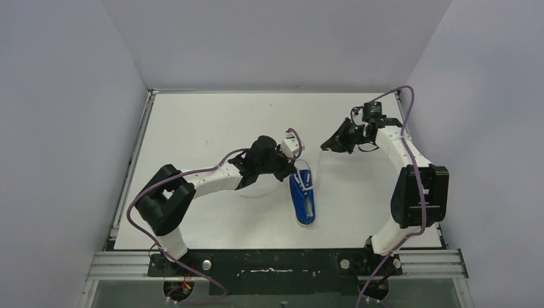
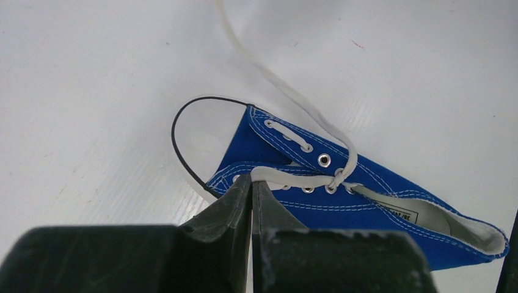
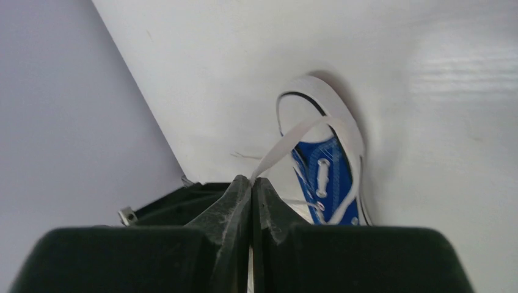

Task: Tie the shoes

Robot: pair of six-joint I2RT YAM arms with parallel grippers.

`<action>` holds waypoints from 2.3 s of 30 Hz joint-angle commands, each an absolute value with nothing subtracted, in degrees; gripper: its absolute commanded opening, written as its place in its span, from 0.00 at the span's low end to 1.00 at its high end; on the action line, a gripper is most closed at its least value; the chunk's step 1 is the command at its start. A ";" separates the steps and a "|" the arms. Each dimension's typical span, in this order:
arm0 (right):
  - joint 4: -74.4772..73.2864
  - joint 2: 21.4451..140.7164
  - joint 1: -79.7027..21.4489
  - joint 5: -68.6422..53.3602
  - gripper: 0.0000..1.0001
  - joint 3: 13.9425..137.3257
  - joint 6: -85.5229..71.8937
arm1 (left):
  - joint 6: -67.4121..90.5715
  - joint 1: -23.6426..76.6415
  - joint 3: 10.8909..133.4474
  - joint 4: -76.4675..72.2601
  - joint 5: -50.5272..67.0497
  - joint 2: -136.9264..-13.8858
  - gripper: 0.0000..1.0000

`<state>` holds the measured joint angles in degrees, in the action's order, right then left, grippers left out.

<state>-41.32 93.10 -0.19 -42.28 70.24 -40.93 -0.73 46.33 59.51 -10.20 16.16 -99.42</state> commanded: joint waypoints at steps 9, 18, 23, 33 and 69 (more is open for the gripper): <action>-35.33 111.38 -20.23 -44.00 0.02 91.91 -43.21 | -8.02 48.87 52.12 -24.91 20.01 -95.02 0.00; -50.61 118.63 -33.45 -38.10 0.05 98.09 -25.60 | -12.64 49.65 47.16 -24.04 24.87 -91.27 0.00; -53.45 118.56 -37.53 -38.48 0.08 94.22 -20.64 | -12.56 50.01 45.79 -25.71 26.43 -91.10 0.00; -48.11 110.39 -33.06 -43.35 0.66 86.46 -26.33 | -9.20 50.00 44.51 -27.67 27.24 -91.33 0.00; 1.58 70.30 -58.79 0.32 0.66 40.01 5.33 | 24.03 39.55 68.37 -7.60 46.40 -113.42 0.00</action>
